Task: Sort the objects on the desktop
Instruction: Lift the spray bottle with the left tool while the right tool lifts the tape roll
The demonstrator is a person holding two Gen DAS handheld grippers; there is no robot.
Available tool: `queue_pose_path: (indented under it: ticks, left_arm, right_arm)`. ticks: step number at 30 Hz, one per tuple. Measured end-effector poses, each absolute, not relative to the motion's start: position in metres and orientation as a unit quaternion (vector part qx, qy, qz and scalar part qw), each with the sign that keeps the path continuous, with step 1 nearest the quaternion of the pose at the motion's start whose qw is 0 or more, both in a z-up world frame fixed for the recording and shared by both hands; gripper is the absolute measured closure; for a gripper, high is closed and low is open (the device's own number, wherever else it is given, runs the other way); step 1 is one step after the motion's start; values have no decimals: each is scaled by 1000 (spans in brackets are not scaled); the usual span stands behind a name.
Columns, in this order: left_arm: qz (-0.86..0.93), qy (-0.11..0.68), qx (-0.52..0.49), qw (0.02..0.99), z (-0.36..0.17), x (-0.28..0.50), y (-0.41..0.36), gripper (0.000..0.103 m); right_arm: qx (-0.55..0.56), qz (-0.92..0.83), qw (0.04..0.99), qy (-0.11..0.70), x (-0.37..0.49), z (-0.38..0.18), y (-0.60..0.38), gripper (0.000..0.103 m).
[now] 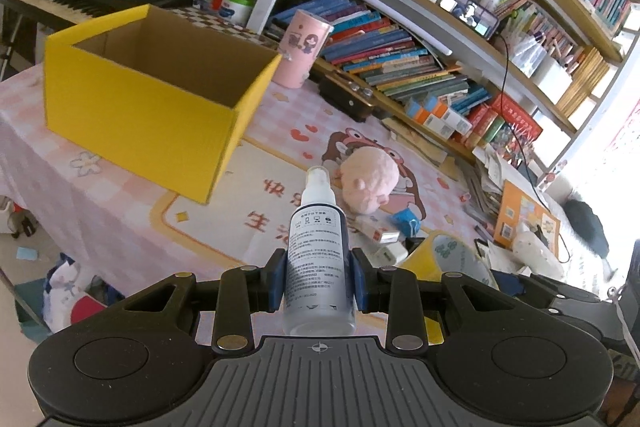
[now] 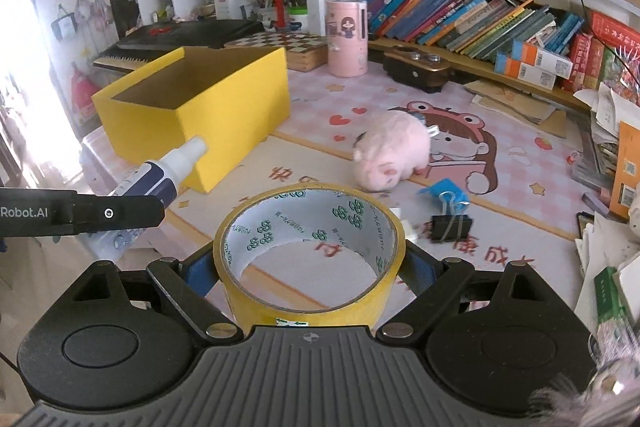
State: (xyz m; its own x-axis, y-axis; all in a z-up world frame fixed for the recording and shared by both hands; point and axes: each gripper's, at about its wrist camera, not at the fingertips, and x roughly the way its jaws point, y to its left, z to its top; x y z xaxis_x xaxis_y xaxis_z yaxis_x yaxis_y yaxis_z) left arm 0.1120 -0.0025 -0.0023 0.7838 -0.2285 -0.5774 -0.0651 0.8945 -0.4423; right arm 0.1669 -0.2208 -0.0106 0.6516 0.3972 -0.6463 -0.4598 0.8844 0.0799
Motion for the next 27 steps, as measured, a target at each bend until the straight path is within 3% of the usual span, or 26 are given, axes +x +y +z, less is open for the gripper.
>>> queue_pose_path:
  ticks: [27]
  left_arm:
    - [-49,343,-253,903,-14,1,126,72]
  right_arm:
    - [-53,242,897,367,47,-23,-81,13]
